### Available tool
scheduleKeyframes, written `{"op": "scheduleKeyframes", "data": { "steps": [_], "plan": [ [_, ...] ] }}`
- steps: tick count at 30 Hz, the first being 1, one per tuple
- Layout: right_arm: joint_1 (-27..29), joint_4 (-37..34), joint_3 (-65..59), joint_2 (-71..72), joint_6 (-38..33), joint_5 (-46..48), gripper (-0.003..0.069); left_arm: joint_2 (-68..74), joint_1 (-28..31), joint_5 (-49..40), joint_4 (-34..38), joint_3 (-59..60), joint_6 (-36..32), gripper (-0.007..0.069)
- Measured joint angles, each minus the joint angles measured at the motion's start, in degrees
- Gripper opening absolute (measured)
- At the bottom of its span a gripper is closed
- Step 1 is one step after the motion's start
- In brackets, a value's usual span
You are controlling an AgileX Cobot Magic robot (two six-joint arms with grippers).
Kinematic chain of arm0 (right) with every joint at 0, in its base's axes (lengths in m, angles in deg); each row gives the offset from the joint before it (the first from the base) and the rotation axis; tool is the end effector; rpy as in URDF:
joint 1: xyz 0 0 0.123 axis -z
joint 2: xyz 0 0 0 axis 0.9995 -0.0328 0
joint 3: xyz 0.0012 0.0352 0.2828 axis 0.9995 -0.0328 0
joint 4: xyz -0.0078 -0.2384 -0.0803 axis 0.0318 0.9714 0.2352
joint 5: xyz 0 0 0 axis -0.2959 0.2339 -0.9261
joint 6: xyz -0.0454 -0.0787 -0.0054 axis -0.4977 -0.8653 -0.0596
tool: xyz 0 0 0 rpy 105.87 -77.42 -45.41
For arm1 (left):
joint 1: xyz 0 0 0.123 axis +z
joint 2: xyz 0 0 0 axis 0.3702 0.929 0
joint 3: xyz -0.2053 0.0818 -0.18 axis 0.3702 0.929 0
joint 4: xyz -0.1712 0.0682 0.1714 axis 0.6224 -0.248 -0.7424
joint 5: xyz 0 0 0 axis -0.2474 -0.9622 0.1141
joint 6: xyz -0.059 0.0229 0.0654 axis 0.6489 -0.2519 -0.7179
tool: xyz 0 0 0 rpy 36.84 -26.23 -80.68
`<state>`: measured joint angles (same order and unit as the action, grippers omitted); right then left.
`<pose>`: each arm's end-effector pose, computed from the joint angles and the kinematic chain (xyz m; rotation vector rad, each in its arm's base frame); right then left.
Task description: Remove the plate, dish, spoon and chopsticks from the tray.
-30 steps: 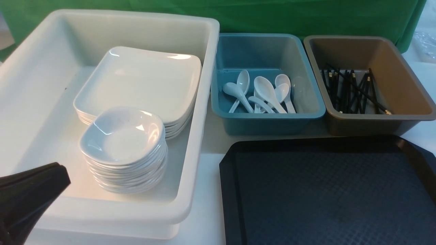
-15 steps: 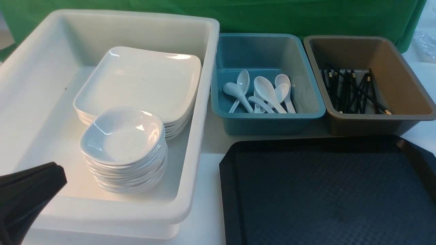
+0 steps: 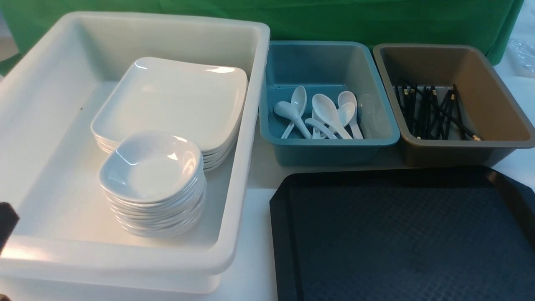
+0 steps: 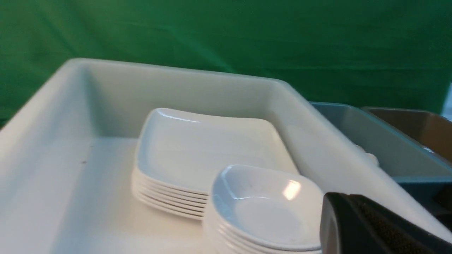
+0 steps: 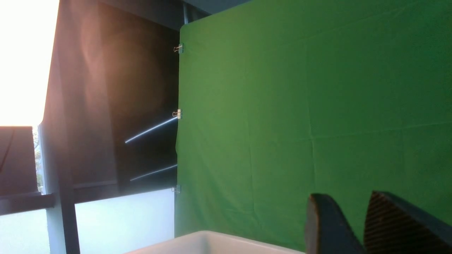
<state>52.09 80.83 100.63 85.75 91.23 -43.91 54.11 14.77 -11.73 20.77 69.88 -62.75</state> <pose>0.0175 0.0167 0.3365 -0.3166 0.9403 0.6402 0.0599 -0.0103 0.2512 0.0092 1.5999 -0.2297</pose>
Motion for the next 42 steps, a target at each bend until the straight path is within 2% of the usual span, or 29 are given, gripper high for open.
{"op": "scheduleKeyframes", "data": {
  "steps": [2,7,18,42],
  "plan": [
    [0.00,0.00,0.00,0.00,0.00,0.00,0.0234,-2.18,4.34,0.64,-1.21,2.94,0.27,0.0004],
    [0.00,0.00,0.00,0.00,0.00,0.00,0.0235,-6.66,9.80,0.78,-3.11,8.36,0.77,0.0004],
    [0.00,0.00,0.00,0.00,0.04,0.00,0.0237,-7.17,9.31,-3.09,-4.61,10.59,2.05,0.0004],
    [0.00,0.00,0.00,0.00,0.04,0.00,0.0237,-7.22,8.63,-3.08,-7.40,10.59,1.05,0.0004]
  ]
}}
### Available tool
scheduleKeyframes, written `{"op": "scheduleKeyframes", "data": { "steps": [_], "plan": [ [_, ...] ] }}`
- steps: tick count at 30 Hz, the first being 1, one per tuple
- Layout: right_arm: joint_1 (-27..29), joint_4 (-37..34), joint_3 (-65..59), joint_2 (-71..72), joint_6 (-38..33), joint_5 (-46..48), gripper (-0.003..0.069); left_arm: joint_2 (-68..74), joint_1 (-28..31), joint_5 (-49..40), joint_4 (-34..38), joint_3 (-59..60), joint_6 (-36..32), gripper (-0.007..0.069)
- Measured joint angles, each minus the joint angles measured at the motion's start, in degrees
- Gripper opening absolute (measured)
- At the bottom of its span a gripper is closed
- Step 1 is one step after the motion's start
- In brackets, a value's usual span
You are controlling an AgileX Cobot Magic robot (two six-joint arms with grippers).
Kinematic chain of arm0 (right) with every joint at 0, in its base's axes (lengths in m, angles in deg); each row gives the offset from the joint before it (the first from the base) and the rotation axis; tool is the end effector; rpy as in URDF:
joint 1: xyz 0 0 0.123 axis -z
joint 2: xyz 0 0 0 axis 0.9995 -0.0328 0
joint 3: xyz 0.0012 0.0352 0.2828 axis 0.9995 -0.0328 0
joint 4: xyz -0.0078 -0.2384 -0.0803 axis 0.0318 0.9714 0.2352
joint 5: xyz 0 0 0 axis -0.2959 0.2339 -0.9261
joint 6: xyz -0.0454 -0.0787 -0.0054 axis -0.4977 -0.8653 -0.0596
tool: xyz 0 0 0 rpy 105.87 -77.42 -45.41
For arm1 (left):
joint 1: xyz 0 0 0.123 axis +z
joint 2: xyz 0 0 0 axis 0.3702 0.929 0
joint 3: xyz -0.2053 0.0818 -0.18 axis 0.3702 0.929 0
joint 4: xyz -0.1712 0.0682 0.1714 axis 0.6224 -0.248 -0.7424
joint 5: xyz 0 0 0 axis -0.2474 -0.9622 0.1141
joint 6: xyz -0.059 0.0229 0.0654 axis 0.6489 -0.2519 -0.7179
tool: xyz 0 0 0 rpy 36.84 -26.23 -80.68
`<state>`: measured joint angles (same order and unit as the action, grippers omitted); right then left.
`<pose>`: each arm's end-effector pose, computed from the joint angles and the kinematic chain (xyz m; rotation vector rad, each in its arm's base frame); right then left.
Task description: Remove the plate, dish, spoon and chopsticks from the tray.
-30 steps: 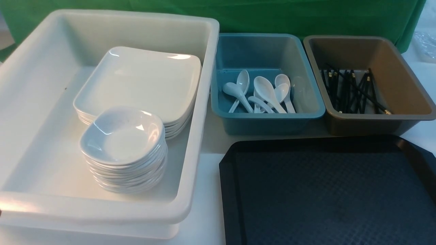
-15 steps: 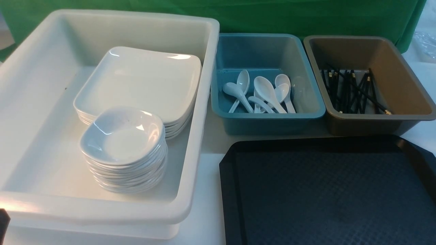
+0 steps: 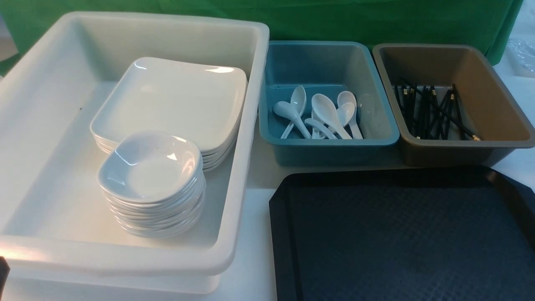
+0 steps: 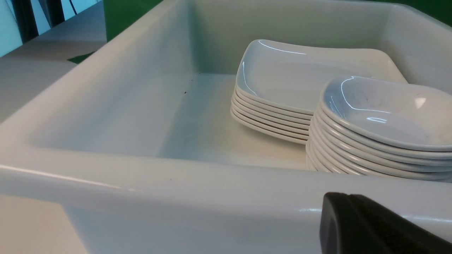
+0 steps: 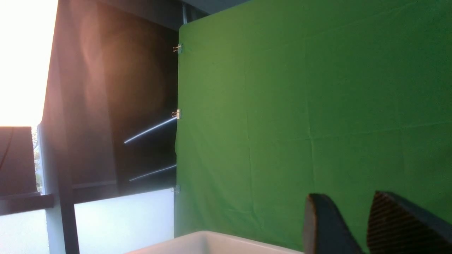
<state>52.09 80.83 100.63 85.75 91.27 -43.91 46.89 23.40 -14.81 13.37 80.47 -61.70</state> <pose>0.0175 0.0167 0.3365 -0.3163 0.9405 0.6408 0.0557 0.0003 0.1910 -0.0416 1.7099 -0.0134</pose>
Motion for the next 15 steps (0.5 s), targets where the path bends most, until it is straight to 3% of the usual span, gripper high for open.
{"op": "scheduleKeyframes", "data": {
  "steps": [5,9,15],
  "plan": [
    [0.00,0.00,0.00,0.00,0.02,0.71,0.0237,0.00,0.00,0.00,-0.17,0.00,0.00,0.0004],
    [1.82,0.00,0.00,0.12,-0.04,8.13,0.0237,0.00,0.00,0.00,-0.17,0.00,-0.04,0.0004],
    [14.65,-0.09,-3.81,0.12,-1.72,19.82,0.0239,0.00,0.00,0.00,-0.17,0.00,-0.04,0.0004]
  ]
}}
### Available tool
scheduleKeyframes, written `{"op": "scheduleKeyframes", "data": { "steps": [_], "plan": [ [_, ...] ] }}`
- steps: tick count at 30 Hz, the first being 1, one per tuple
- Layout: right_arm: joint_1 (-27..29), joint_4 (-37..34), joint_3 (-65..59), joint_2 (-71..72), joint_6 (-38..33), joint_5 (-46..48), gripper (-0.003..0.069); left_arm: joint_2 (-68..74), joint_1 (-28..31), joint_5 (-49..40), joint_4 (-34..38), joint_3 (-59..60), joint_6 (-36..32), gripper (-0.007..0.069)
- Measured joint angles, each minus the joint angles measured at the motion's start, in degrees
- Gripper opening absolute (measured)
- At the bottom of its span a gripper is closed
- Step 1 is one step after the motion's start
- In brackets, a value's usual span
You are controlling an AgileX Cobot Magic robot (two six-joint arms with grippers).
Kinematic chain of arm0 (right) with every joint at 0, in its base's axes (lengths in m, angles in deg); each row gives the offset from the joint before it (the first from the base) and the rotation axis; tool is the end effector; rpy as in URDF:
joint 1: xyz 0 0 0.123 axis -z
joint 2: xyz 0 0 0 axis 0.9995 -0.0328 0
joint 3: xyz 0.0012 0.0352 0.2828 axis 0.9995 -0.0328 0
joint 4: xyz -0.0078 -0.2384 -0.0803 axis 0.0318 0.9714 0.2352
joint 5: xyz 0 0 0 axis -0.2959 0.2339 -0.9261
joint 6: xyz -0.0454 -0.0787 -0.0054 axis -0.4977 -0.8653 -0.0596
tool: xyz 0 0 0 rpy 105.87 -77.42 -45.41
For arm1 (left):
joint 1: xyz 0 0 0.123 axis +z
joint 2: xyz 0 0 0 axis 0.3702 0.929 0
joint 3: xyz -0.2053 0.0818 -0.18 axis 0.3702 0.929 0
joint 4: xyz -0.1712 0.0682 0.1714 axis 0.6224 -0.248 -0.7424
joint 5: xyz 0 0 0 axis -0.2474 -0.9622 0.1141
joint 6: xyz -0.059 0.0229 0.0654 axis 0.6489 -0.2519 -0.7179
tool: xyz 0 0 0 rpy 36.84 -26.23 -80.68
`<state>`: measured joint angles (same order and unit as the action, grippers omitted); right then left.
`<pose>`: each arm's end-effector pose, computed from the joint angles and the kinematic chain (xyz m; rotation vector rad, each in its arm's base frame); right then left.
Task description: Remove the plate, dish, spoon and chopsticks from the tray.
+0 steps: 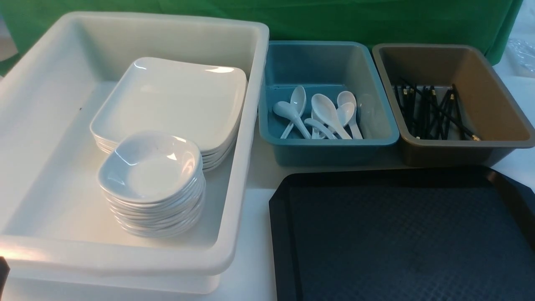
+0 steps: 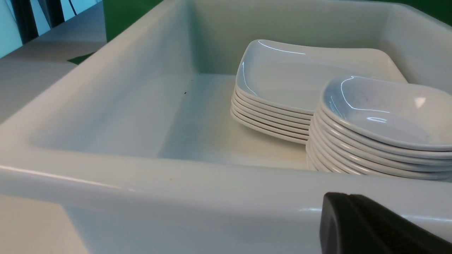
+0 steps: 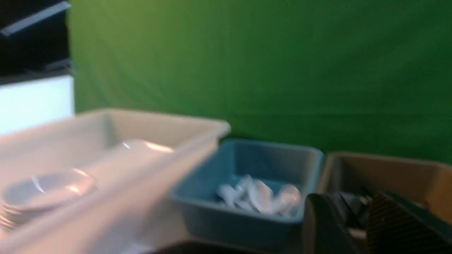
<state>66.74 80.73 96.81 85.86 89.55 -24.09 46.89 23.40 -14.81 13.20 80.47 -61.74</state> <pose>0.0418 0.0150 0.2870 -0.2341 1.3674 0.3166 0.0557 0.0004 0.1910 -0.0390 1.7100 -0.0102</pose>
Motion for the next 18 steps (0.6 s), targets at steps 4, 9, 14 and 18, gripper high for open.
{"op": "scheduleKeyframes", "data": {
  "steps": [4,9,14,18],
  "plan": [
    [7.49,-0.08,-7.18,1.00,-1.72,1.91,0.0240,0.00,0.00,0.00,0.00,0.00,-0.29,0.0004],
    [16.65,-0.33,-14.85,3.27,-3.55,7.14,0.0240,0.00,0.00,-0.01,0.00,0.00,-0.61,0.0004],
    [21.22,0.26,-15.20,3.34,-4.87,9.38,0.0240,0.00,0.00,-0.07,-0.20,0.02,-0.86,0.0004],
    [21.28,0.05,-15.20,3.40,-4.55,9.66,0.0240,0.00,0.00,-0.07,-0.30,0.02,-0.91,0.0004]
  ]
}}
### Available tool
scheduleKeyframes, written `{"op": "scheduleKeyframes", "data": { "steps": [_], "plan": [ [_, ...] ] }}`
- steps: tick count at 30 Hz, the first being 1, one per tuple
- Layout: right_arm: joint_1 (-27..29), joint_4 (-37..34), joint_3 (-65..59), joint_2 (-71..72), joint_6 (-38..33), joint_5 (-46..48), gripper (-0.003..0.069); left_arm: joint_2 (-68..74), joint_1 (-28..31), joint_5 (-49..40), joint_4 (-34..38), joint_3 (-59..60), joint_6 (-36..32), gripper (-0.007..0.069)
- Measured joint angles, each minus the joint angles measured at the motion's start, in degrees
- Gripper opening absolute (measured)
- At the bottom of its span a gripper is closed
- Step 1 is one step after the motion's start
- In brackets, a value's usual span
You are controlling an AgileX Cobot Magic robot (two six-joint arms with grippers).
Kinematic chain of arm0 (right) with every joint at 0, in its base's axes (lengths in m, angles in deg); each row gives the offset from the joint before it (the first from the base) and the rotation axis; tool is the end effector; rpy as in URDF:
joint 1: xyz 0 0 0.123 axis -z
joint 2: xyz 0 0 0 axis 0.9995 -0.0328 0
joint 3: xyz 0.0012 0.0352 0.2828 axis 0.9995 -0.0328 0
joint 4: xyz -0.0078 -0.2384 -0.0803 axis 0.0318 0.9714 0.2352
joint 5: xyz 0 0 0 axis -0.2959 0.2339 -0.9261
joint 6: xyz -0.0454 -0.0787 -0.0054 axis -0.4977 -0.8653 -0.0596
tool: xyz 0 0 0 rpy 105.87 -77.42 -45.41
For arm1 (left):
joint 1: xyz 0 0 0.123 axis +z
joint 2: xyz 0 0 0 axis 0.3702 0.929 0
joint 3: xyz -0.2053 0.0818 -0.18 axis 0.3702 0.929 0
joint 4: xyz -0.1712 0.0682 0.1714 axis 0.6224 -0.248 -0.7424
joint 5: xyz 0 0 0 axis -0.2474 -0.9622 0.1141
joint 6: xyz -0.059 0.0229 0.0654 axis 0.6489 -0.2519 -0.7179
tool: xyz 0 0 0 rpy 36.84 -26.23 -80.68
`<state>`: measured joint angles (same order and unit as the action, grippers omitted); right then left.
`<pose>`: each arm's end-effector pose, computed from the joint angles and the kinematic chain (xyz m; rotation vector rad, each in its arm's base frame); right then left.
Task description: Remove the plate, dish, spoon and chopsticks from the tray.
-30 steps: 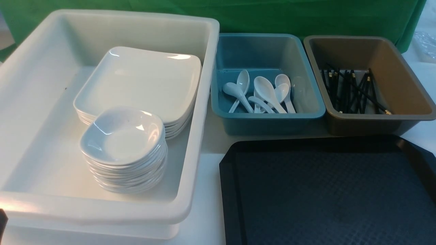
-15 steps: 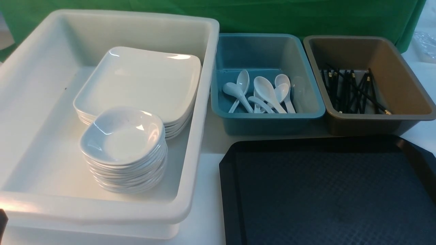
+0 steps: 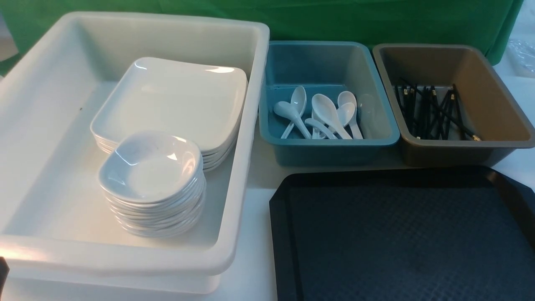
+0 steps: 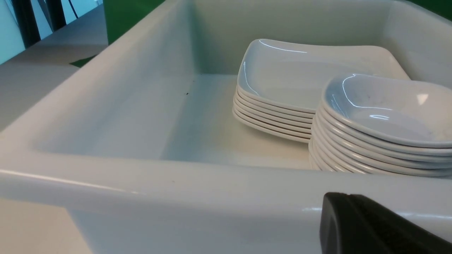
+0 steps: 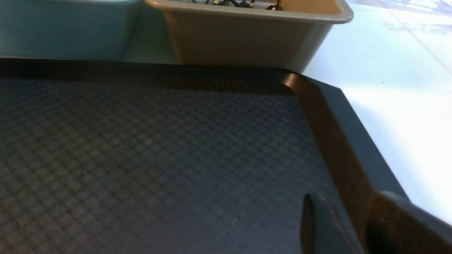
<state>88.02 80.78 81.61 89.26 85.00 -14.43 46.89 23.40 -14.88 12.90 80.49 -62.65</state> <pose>0.0554 -0.0034 0.1867 -0.0251 1.7532 -0.0751 0.0557 0.0005 0.1908 -0.0219 1.7119 0.0063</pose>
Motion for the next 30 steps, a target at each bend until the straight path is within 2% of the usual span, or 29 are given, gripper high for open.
{"op": "scheduleKeyframes", "data": {
  "steps": [30],
  "plan": [
    [-1.24,-1.09,0.00,0.00,0.61,0.19,0.0240,0.00,0.00,0.00,-0.17,0.00,-0.17,0.0004]
  ]
}}
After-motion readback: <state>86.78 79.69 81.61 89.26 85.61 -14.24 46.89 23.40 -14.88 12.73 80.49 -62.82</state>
